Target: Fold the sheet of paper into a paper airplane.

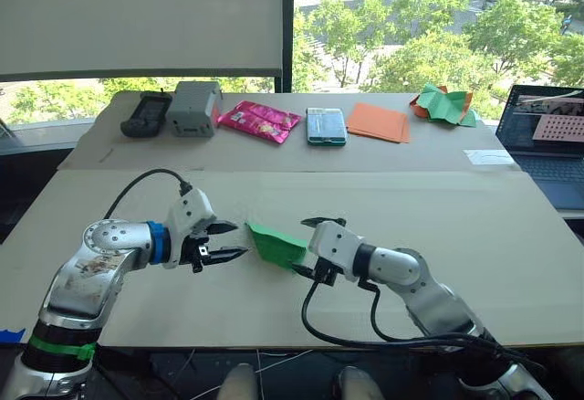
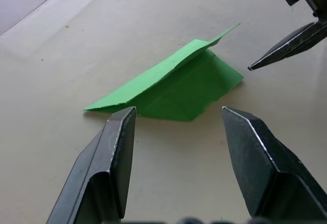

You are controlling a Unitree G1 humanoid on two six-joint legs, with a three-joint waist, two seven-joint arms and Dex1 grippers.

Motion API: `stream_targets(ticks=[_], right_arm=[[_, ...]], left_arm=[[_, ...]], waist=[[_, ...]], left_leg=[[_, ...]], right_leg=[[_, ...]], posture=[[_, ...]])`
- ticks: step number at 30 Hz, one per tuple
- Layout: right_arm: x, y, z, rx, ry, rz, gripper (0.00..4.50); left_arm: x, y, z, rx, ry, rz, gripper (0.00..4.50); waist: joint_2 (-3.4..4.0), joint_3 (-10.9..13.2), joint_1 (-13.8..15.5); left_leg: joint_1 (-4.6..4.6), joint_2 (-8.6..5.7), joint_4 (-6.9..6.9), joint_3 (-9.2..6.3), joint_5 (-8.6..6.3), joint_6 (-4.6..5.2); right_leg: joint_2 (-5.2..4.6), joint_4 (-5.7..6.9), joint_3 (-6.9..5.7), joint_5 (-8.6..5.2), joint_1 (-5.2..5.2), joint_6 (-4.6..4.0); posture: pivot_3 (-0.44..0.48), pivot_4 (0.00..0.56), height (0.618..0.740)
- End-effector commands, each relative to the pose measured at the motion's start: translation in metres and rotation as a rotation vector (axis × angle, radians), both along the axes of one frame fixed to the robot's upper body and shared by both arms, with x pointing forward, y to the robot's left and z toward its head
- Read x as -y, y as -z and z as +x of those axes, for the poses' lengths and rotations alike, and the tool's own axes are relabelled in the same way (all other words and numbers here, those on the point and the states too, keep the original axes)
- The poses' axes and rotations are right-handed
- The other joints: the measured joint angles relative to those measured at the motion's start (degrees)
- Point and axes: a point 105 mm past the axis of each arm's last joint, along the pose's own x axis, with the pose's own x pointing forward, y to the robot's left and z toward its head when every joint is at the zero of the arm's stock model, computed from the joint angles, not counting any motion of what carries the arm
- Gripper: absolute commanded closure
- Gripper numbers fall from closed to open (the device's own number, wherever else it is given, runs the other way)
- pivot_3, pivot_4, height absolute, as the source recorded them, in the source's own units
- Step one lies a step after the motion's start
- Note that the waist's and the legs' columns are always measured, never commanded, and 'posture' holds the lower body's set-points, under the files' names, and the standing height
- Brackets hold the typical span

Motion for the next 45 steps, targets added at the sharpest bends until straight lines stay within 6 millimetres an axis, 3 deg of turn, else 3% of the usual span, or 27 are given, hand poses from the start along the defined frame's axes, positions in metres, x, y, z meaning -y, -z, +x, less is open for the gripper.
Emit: stream_targets(ticks=[1,5,14,15,21,29,35,38,44,45], right_arm=[[-0.003,-0.009,0.009,0.070,0.001,0.005,0.02],[-0.004,0.001,0.010,0.071,-0.020,-0.019,1.16],[-0.010,0.000,0.000,0.087,-0.116,-0.006,4.34],[-0.010,0.001,-0.001,0.086,-0.126,-0.008,4.46],[-0.007,0.003,-0.011,0.077,-0.219,-0.022,4.46],[0.004,-0.013,-0.023,0.055,-0.397,0.033,4.46],[0.015,0.013,-0.020,0.005,-0.440,-0.077,4.46],[0.015,0.015,-0.017,0.005,-0.433,-0.084,4.50],[0.011,0.015,-0.017,0.003,-0.429,-0.073,4.50],[0.012,0.014,-0.016,0.004,-0.423,-0.067,4.50]], left_arm=[[-0.007,-0.011,0.001,0.041,-0.041,-0.080,1.67],[-0.010,-0.006,0.000,0.029,-0.076,-0.119,1.67],[-0.019,0.001,0.000,0.001,-0.123,-0.171,1.67],[-0.019,0.001,0.000,0.001,-0.121,-0.175,1.67],[-0.017,-0.005,0.002,-0.010,-0.100,-0.207,1.67],[-0.016,-0.010,0.008,-0.057,-0.018,-0.257,1.67],[0.001,0.009,0.013,-0.062,0.088,-0.172,1.67],[0.009,0.016,0.013,-0.057,0.131,-0.140,2.46],[0.020,0.032,0.016,-0.041,0.183,-0.090,4.46],[0.022,0.034,0.016,-0.038,0.192,-0.079,4.48]], waist=[[-0.03,-0.02,0.05],[-0.03,-0.02,0.00],[-0.04,-0.02,-0.20],[-0.04,-0.02,-0.16],[-0.04,-0.02,-0.09],[-0.04,-0.02,-0.17],[-0.04,-0.02,-0.05],[-0.04,-0.02,-0.07],[-0.02,-0.02,-0.05],[-0.02,-0.02,-0.05]], left_leg=[[0.01,0.00,0.00,0.00,0.01,0.01],[0.11,0.00,-0.03,0.01,0.03,0.05],[0.34,0.03,-0.10,-0.01,-0.03,-0.04],[0.34,0.03,-0.09,-0.01,-0.04,-0.06],[0.34,0.03,-0.07,0.00,-0.09,-0.15],[0.46,0.03,-0.07,0.00,-0.08,-0.14],[0.49,0.02,-0.06,0.03,-0.12,-0.20],[0.49,0.02,-0.06,0.02,-0.19,-0.30],[0.54,0.02,-0.06,0.02,-0.12,-0.20],[0.55,0.02,-0.06,0.03,-0.12,-0.20]], right_leg=[[0.03,0.00,0.05,0.01,0.01,-0.01],[0.15,0.08,0.22,0.19,0.10,-0.14],[0.18,0.11,0.22,0.23,0.23,-0.18],[0.18,0.09,0.22,0.23,0.25,-0.18],[0.18,0.07,0.22,0.23,0.32,-0.18],[0.18,0.06,0.22,0.23,0.44,-0.18],[0.18,0.02,0.22,0.23,0.53,-0.18],[0.18,0.05,0.23,0.23,0.53,-0.18],[0.19,0.09,0.23,0.23,0.63,-0.18],[0.19,0.08,0.23,0.23,0.63,-0.18]], posture=[[0.000,0.150,0.706],[0.000,0.150,0.706],[0.000,0.150,0.706],[0.000,0.150,0.706],[0.000,0.150,0.706],[0.000,0.150,0.706],[0.000,0.150,0.706],[0.000,0.150,0.706],[0.000,0.150,0.706],[0.000,0.150,0.706]])
